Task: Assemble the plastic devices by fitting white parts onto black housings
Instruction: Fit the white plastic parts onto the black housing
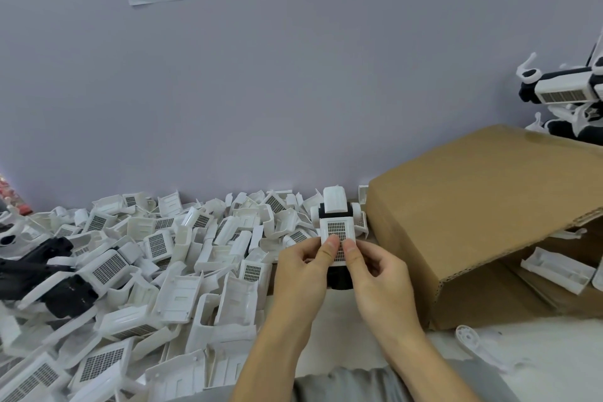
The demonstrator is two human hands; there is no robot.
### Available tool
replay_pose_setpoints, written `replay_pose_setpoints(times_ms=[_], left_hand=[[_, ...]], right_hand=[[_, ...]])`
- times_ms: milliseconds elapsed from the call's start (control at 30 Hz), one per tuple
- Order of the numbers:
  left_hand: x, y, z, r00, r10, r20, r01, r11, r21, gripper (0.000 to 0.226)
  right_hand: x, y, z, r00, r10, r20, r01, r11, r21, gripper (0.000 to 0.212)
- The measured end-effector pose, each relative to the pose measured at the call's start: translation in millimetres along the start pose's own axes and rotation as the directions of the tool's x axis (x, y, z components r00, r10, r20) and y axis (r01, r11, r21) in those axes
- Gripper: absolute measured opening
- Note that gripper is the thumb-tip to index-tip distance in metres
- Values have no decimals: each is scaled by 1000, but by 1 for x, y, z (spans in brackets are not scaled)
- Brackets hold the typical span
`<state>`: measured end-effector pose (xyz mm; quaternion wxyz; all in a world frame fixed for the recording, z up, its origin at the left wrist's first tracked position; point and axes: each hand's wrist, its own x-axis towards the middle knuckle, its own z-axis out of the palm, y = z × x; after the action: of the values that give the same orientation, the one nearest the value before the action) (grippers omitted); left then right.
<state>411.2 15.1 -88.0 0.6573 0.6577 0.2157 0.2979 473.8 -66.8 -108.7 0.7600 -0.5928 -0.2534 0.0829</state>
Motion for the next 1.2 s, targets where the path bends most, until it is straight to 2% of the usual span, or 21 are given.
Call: replay_pose_setpoints(times_ms=[133, 267, 333, 567, 767, 900, 967, 1033, 1133, 1200], left_hand=[[1, -1, 1, 997, -77, 15, 78, 987, -137, 30], [2, 0, 0, 991, -103, 89, 121, 963, -240, 24], [1, 0, -1, 989, -95, 115, 118, 969, -218, 21], [3, -1, -2, 993, -115, 16, 115, 991, -65, 15], [1, 2, -6, 992, -123, 35, 127, 969, -210, 21], [0, 1, -4, 986, -154, -57, 141, 973, -181, 46], [2, 1, -4, 978, -192, -85, 167, 956, -240, 45], [4, 2, -3, 969, -225, -99, 187, 935, -302, 44], [1, 6, 0, 980, -190, -59, 170, 954, -246, 43], [1, 4, 0, 978, -144, -149, 112, 972, -205, 40]], right_hand=[[-2, -1, 1, 996, 20, 84, -21, 1000, 13, 19], [-2, -1, 0, 1000, -10, 24, 11, 999, -38, 20], [0, 0, -1, 1000, 0, -12, 0, 999, -43, 20], [3, 2, -6, 997, 69, -38, -71, 996, -58, 20], [0, -1, -3, 998, 27, -55, -29, 999, -39, 15], [-6, 0, -2, 999, -1, 46, 8, 986, -167, 39], [-7, 0, 0, 997, -8, 78, 26, 971, -236, 58], [-7, 0, 0, 999, -28, 40, 38, 965, -261, 67], [-3, -3, -1, 999, -27, -32, 23, 994, -106, 51], [-2, -5, -1, 997, -3, -77, 6, 999, 43, 34]])
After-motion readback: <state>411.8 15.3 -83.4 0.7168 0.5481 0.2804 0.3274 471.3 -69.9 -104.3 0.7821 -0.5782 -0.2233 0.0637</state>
